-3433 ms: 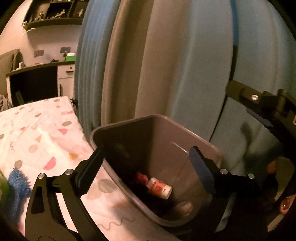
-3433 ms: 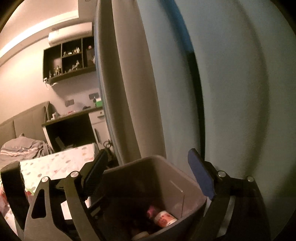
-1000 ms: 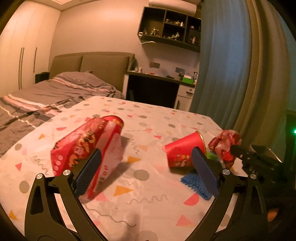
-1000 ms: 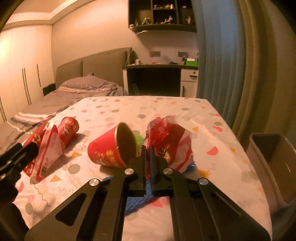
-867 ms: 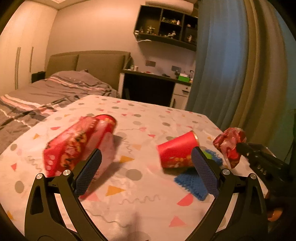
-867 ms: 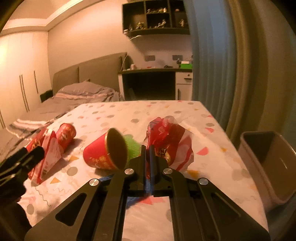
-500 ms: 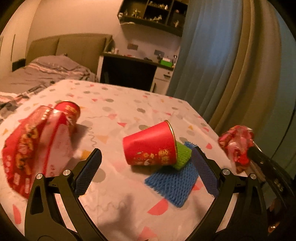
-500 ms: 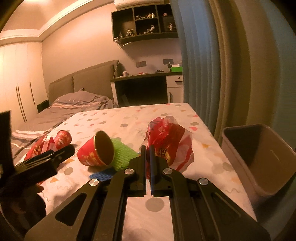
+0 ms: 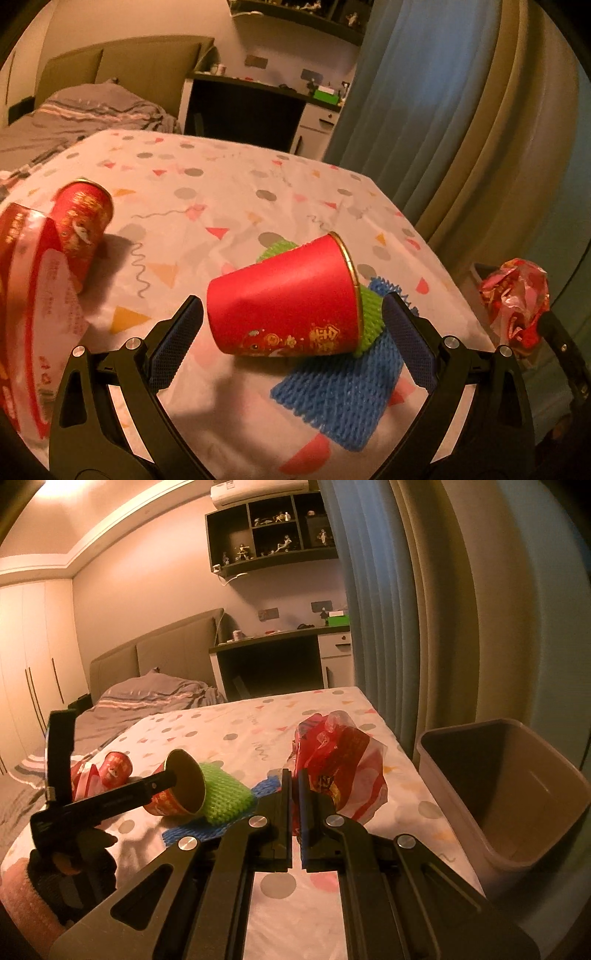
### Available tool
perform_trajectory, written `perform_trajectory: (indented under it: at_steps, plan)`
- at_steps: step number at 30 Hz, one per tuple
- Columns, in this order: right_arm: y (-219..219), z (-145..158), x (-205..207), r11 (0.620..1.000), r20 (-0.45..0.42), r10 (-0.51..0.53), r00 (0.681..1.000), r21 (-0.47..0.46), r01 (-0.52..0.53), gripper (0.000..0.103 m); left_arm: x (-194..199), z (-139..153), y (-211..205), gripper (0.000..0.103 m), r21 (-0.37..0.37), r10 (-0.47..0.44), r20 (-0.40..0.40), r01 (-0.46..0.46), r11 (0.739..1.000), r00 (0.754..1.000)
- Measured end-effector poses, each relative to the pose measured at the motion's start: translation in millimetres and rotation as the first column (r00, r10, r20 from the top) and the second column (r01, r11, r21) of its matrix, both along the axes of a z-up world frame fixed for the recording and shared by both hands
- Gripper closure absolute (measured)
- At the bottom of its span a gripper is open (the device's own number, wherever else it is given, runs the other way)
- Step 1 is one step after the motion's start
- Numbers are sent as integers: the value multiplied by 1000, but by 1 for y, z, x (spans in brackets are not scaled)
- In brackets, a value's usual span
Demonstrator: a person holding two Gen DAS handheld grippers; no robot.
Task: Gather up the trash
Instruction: 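Grasp the red paper cup with the left tool while the right tool holds the wrapper, then carry the red cup in the left tool while the right tool carries the wrapper over the bin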
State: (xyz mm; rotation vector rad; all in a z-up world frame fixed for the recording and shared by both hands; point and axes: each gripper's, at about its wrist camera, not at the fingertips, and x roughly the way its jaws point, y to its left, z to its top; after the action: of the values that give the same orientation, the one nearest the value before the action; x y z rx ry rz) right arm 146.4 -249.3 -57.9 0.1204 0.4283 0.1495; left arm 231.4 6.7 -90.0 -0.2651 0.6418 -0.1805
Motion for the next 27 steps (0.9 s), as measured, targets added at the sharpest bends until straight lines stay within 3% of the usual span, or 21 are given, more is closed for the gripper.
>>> perform_trajectory:
  at_steps: [4,7,13,27]
  plan:
    - [0,1,1,1000,1,-1,1000,-1,1,99,6,-6,4,9,-39,-26,-16,25,999,1000]
    - [1,1,1,1000,2,0,1000,0,0,99,9,-9,5,18,-59,-43,-27,41,997,999]
    - [1,1,1,1000,-1,1,1000,-5,-1,99,6,-8,6,18,-70,-49,-11,48,996,999]
    - [0,8,-6,1000,13,-3,1000,-12,4,99,-48,35,6,19,-33,35,106,-31,999,994]
